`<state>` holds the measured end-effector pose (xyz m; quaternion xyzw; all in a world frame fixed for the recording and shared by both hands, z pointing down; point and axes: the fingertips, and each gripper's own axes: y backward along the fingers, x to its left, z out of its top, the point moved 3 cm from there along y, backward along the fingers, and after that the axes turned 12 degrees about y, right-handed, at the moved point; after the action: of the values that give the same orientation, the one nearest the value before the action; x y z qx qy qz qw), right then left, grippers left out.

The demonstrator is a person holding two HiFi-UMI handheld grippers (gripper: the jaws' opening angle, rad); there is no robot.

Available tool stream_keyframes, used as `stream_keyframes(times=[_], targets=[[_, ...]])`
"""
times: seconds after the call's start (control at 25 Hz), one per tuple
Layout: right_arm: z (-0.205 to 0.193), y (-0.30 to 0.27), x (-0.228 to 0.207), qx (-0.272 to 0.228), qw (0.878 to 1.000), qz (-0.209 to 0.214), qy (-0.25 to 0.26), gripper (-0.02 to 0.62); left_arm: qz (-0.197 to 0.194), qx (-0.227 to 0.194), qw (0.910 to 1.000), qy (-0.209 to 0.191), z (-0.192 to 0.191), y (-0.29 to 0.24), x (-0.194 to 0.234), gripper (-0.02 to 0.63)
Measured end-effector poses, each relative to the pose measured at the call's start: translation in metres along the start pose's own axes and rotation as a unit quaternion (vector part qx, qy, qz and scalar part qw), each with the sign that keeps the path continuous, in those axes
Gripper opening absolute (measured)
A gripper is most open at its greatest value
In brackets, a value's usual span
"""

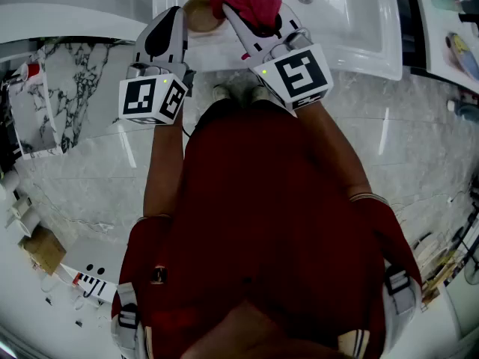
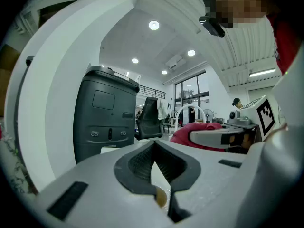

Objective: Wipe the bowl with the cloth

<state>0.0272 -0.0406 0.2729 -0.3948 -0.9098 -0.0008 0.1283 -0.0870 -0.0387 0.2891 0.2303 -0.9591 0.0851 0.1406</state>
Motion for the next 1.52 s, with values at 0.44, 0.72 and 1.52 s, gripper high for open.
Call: stream_keyframes(times=[0.44,0.72,1.52], targets=[[0.000,-0.003,0.001,-0.004,1.000,0.005,-0.001,0.029,-0.004,0.003,1.0000,0.001,-0.001,-0.003,0.001,0.006],[-0.001,-0.012,0.007,0.000,1.000,0.006,0.003,0.029,-0.001,0.010,0.9999,0.007,-0.003,-0.002,0.014,0.008],[-0.013,-0.044,0.017,0.036,0.999,-0.001,0.021,0.029,0.016,0.082,0.9959,0.034,-0.022,-0.014,0.065,0.008]])
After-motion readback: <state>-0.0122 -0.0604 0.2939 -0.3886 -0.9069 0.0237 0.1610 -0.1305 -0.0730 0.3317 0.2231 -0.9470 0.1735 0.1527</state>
